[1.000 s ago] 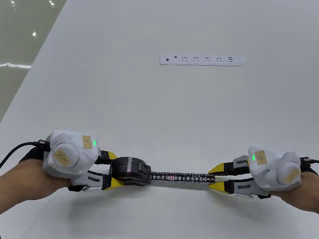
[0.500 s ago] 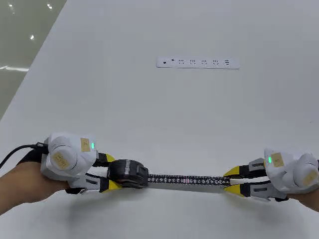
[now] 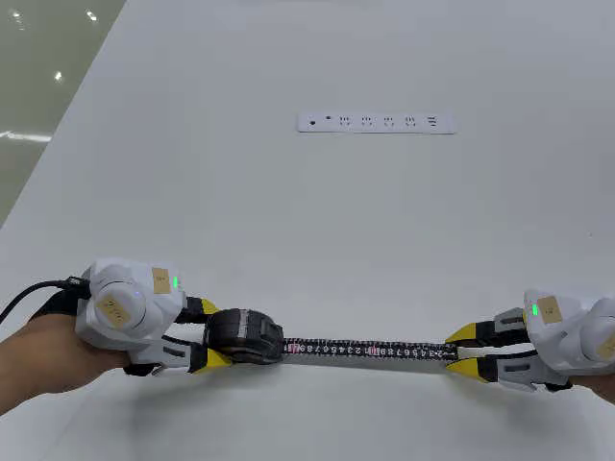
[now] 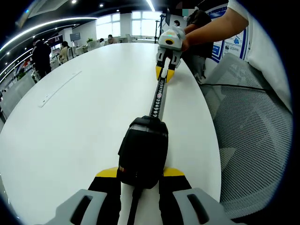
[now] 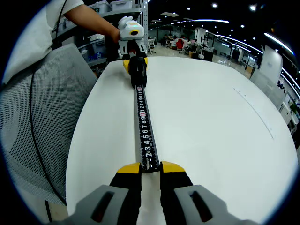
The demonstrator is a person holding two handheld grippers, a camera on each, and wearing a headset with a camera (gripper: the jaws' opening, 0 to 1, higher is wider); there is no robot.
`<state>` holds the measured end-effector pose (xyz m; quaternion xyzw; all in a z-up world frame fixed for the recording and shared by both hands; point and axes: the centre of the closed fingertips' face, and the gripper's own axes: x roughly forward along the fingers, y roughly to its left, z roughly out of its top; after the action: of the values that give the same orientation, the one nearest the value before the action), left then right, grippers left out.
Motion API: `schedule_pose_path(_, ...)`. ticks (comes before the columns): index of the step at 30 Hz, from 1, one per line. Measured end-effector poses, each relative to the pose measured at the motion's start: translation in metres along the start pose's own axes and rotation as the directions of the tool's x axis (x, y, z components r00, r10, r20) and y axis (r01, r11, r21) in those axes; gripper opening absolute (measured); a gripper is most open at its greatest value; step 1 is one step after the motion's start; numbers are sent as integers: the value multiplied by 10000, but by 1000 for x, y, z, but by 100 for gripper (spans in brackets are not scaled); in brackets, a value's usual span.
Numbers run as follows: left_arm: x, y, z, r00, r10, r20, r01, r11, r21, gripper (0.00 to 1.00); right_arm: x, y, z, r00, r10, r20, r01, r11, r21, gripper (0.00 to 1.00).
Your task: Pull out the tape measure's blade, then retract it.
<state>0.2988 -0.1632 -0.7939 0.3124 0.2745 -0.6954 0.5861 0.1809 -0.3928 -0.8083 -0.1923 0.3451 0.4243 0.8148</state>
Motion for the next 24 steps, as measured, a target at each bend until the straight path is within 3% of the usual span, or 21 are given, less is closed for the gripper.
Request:
schedule_pose_path(16,1,-1,1,10000,-13,-49,13,10000,-6,28,-8,1,-20,9998,-88,-193,95,9991,410,12)
schedule_pose_path(24,1,-3,2,10000,24,-49,-24,10000,-7,28,-8,1,-17,9998,-157,-78,162,9978,647,12)
